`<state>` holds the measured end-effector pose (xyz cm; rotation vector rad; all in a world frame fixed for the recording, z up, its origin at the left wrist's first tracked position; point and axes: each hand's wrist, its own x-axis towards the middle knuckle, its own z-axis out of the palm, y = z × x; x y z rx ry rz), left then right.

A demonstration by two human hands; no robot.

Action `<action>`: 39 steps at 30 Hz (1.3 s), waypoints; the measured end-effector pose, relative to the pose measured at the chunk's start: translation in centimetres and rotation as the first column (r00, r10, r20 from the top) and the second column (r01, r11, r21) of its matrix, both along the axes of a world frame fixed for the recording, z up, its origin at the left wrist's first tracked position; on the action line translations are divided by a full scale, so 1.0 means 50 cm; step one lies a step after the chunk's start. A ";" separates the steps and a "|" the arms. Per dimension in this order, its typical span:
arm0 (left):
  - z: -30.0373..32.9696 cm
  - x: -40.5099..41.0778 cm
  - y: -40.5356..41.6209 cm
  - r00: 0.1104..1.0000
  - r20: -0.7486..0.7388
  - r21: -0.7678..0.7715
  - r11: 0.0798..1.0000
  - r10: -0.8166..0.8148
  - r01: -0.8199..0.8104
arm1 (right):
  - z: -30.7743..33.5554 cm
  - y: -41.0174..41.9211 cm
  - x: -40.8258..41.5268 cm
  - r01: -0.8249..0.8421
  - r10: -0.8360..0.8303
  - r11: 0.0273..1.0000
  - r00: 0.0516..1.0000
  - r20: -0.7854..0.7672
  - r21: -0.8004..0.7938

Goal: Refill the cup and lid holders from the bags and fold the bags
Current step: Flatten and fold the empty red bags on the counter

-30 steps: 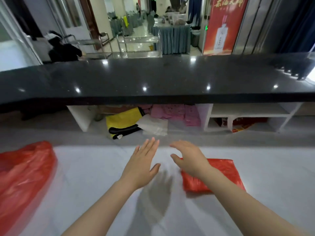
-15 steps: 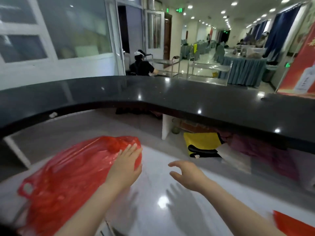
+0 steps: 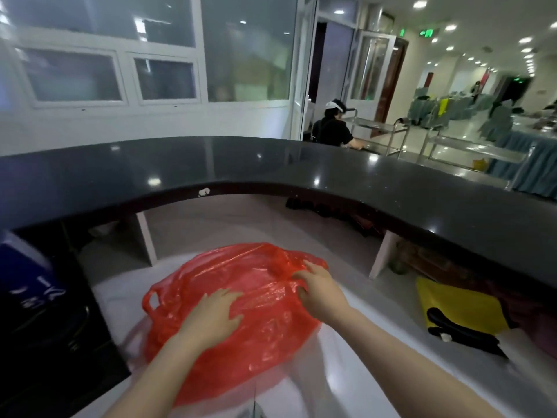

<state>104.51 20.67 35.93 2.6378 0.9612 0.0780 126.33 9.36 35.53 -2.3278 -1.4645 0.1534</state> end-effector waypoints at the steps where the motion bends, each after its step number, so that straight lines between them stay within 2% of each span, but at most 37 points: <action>1: -0.004 -0.010 -0.002 1.000 0.010 -0.013 1.000 -0.001 0.001 | -0.005 0.020 0.002 0.016 -0.016 0.999 1.000 0.006 -0.033; 3: -0.009 -0.026 -0.002 1.000 0.024 -0.020 1.000 0.008 -0.008 | -0.010 0.057 0.012 0.049 -0.049 0.991 0.999 0.007 -0.122; 6: -0.018 -0.038 0.003 0.999 0.029 -0.022 0.999 0.026 -0.025 | -0.009 0.089 0.026 -0.004 -0.004 0.956 1.000 -0.026 -0.292; 7: -0.021 -0.038 0.002 0.999 0.030 -0.026 0.999 0.030 -0.029 | -0.006 0.094 0.028 -0.003 -0.007 0.957 0.999 -0.034 -0.291; 9: -0.027 -0.035 -0.001 0.999 0.026 -0.027 0.999 0.028 -0.027 | 0.011 0.096 0.032 0.025 -0.039 0.982 0.997 -0.068 -0.189; 13: -0.036 -0.020 -0.013 1.000 -0.009 0.002 1.000 0.015 -0.015 | 0.079 0.088 0.037 0.040 -0.022 0.992 0.989 -0.150 0.117; 16: -0.039 -0.002 -0.028 0.997 -0.073 0.015 1.000 0.016 -0.015 | 0.154 0.055 0.046 0.057 0.015 0.946 0.976 -0.218 0.320; 18: -0.038 0.014 -0.044 0.990 -0.142 0.008 1.000 0.021 -0.020 | 0.205 0.021 0.058 0.096 0.082 0.884 0.932 -0.353 0.458; 21: -0.041 0.037 -0.071 0.970 -0.241 -0.033 0.999 0.013 -0.022 | 0.270 -0.041 0.072 0.237 0.155 0.802 0.803 -0.575 0.548; 25: -0.043 0.062 -0.108 0.959 -0.283 0.019 1.000 0.019 -0.014 | 0.309 -0.121 0.084 0.259 0.204 0.766 0.769 -0.605 0.588; 27: -0.035 0.073 -0.129 0.975 -0.219 0.092 0.996 0.024 -0.004 | 0.301 -0.155 0.098 0.282 0.194 0.770 0.752 -0.630 0.573; 29: -0.027 0.080 -0.153 0.998 -0.061 0.202 0.979 0.007 0.005 | 0.288 -0.187 0.111 0.321 0.173 0.769 0.728 -0.664 0.553; 31: -0.019 0.078 -0.171 0.977 0.211 0.293 0.955 -0.011 -0.053 | 0.275 -0.215 0.124 0.371 0.120 0.764 0.721 -0.682 0.528; 33: -0.014 0.068 -0.175 0.879 0.476 0.350 0.923 -0.025 -0.163 | 0.261 -0.241 0.138 0.413 0.060 0.761 0.724 -0.687 0.501; 35: -0.013 0.056 -0.169 0.817 0.573 0.363 0.874 0.063 -0.323 | 0.249 -0.261 0.146 0.450 0.011 0.758 0.715 -0.699 0.472; 36: -0.009 0.048 -0.163 0.807 0.561 0.305 0.860 0.184 -0.409 | 0.244 -0.269 0.147 0.461 -0.013 0.763 0.711 -0.703 0.453; 37: -0.006 0.044 -0.154 0.797 0.502 0.200 0.852 0.336 -0.484 | 0.237 -0.276 0.147 0.462 -0.031 0.775 0.710 -0.703 0.432; 39: -0.012 0.038 -0.135 0.767 0.279 -0.041 0.805 0.578 -0.592 | 0.225 -0.286 0.145 0.434 -0.069 0.816 0.728 -0.682 0.381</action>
